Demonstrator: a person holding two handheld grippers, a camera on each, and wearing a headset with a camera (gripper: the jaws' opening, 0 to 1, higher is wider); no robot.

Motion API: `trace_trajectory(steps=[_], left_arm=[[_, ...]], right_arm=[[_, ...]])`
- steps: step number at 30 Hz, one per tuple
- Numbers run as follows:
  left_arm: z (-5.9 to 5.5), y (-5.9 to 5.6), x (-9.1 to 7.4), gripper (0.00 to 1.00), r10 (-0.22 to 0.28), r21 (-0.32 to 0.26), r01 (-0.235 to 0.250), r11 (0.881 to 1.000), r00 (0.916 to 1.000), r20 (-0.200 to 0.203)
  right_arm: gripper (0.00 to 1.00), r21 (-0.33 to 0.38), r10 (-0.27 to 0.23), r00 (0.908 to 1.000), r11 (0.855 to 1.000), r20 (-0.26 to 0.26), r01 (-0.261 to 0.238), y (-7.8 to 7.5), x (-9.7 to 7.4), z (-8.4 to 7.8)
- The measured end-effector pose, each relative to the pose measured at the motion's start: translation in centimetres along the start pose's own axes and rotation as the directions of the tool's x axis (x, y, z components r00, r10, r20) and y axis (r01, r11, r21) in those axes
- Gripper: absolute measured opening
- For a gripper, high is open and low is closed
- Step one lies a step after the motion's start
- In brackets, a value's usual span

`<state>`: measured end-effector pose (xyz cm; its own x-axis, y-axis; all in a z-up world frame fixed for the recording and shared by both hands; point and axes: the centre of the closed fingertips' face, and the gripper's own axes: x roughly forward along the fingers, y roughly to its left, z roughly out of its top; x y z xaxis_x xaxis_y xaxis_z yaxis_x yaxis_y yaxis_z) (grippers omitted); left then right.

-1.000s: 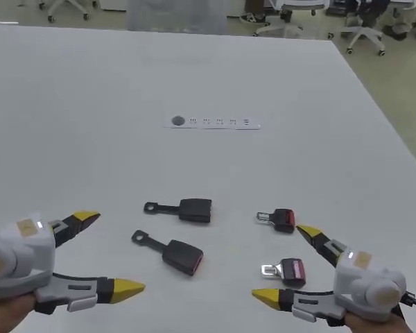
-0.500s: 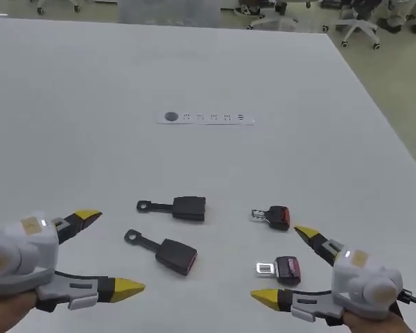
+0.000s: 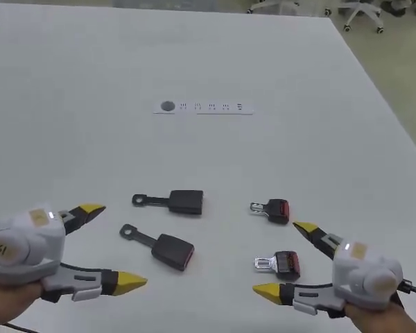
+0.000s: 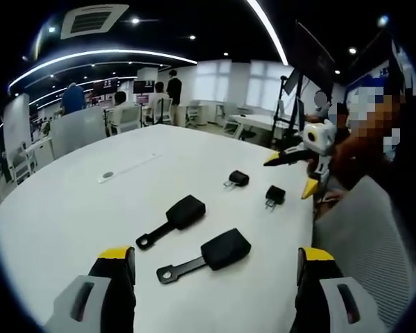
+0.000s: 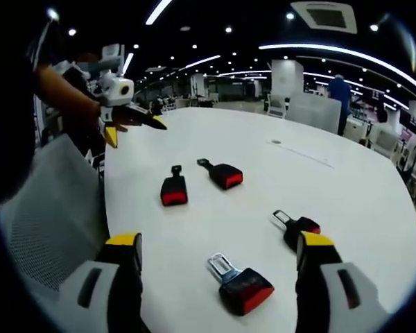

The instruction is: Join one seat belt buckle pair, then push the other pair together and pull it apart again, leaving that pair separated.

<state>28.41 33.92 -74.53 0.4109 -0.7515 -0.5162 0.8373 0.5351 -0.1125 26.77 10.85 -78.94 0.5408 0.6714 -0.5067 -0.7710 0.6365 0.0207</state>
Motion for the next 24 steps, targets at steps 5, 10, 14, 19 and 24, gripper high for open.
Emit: trace_trajectory(steps=[5,10,14,19,24], left_arm=[[-0.3,0.4,0.8,0.98,-0.008,-0.002,0.008,1.000,0.9999,-0.013],[-0.6,0.4,1.4,0.98,-0.024,0.008,0.024,1.000,0.9990,-0.038],[-0.9,0.5,2.0,0.97,-0.037,0.018,0.038,0.999,0.9978,-0.055],[-1.1,0.4,2.8,0.97,-0.058,0.029,0.060,0.998,0.9954,-0.077],[-1.2,0.1,3.5,0.96,-0.082,0.043,0.087,0.995,0.9917,-0.099]], right_arm=[[0.94,0.001,0.011,0.9997,1.000,-0.022,-0.011,-0.3,0.4,-0.7],[0.91,0.003,0.030,0.9985,1.000,-0.046,-0.029,-0.5,0.6,-1.4],[0.91,0.003,0.043,0.9975,0.999,-0.057,-0.043,-0.7,0.7,-1.6],[0.89,-0.001,0.070,0.9939,0.998,-0.086,-0.070,-0.9,0.8,-2.2],[0.86,-0.011,0.101,0.9880,0.995,-0.116,-0.103,-1.0,0.7,-2.9]])
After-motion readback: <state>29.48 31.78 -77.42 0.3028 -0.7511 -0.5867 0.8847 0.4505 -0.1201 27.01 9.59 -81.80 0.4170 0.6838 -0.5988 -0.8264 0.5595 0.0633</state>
